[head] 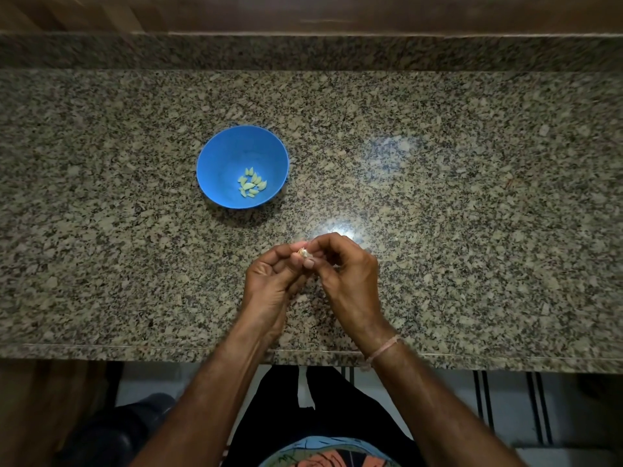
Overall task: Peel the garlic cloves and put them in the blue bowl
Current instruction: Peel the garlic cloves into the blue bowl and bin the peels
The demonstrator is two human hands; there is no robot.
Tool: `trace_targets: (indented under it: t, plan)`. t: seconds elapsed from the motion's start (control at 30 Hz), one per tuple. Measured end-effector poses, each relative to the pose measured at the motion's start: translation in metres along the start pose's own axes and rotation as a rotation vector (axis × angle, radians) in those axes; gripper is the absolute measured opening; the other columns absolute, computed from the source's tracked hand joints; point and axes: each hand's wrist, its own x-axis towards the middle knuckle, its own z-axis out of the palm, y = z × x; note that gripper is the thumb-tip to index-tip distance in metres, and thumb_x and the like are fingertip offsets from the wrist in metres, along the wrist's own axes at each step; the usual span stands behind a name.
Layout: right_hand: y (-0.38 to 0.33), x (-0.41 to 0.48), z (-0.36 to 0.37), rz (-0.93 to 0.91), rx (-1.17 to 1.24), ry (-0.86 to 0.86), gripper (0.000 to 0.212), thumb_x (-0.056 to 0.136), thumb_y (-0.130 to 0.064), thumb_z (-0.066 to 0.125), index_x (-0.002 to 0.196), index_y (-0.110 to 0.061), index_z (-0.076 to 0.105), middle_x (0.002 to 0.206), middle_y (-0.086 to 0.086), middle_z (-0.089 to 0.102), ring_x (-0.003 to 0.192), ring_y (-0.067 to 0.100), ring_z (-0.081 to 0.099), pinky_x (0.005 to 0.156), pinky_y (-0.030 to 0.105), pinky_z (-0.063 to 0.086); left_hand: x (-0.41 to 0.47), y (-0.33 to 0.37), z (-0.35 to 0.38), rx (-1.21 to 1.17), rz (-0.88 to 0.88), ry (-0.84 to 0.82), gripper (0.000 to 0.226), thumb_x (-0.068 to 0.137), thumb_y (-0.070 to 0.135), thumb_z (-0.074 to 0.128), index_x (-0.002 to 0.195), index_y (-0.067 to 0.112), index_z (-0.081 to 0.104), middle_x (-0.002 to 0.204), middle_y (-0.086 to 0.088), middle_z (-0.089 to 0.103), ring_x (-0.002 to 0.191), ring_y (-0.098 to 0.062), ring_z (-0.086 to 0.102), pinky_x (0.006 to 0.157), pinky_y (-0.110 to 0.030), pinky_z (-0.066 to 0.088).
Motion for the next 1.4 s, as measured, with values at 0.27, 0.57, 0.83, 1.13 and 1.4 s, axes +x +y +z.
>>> trace_targets:
  t: [0.27, 0.57, 0.83, 1.13, 1.4]
  plan:
    - [0.004, 0.002, 0.003, 0.113, -0.013, -0.03, 0.014, 0.086, -0.002, 0.082, 0.088, -0.01, 0.07, 0.082, -0.031, 0.07, 0.077, -0.003, 0.067, 0.069, 0.013, 0.055, 0.002, -0.006, -0.003, 0.142, 0.075, 0.002, 0.019, 0.092, -0.001, 0.069, 0.111, -0.005, 0.07, 0.109, -0.026, 0.076, 0.108, -0.036, 0.075, 0.094, -0.036, 0.061]
    - [0.02, 0.004, 0.012, 0.251, -0.056, -0.156, 0.01, 0.095, 0.002, 0.071, 0.093, -0.006, 0.064, 0.091, -0.012, 0.07, 0.076, -0.006, 0.064, 0.067, 0.012, 0.056, 0.011, -0.02, -0.012, 0.247, 0.04, 0.121, 0.015, 0.095, -0.001, 0.069, 0.109, -0.002, 0.072, 0.108, -0.021, 0.078, 0.107, -0.035, 0.075, 0.096, -0.041, 0.061]
    - [0.027, 0.007, 0.018, 0.304, -0.097, -0.193, 0.005, 0.099, -0.003, 0.067, 0.097, -0.006, 0.064, 0.09, -0.002, 0.07, 0.078, 0.012, 0.069, 0.062, 0.017, 0.059, 0.018, -0.023, -0.017, 0.303, 0.004, 0.177, 0.014, 0.096, -0.002, 0.068, 0.109, -0.001, 0.073, 0.105, -0.017, 0.079, 0.104, -0.031, 0.077, 0.092, -0.042, 0.061]
    - [0.03, 0.007, 0.032, 0.337, -0.057, -0.006, 0.011, 0.092, -0.008, 0.079, 0.088, -0.014, 0.071, 0.081, -0.006, 0.071, 0.074, 0.005, 0.066, 0.062, 0.014, 0.056, 0.024, -0.028, -0.02, 0.317, 0.046, 0.271, 0.011, 0.095, 0.002, 0.07, 0.105, 0.002, 0.074, 0.102, -0.016, 0.079, 0.101, -0.032, 0.077, 0.095, -0.048, 0.06]
    - [0.036, 0.003, 0.038, 0.29, -0.078, 0.004, 0.007, 0.095, -0.015, 0.075, 0.094, -0.018, 0.069, 0.091, -0.003, 0.071, 0.083, 0.01, 0.069, 0.068, 0.024, 0.059, 0.034, -0.018, -0.028, 0.299, -0.007, 0.228, 0.011, 0.099, 0.002, 0.066, 0.108, 0.003, 0.073, 0.104, -0.017, 0.079, 0.102, -0.034, 0.076, 0.091, -0.045, 0.062]
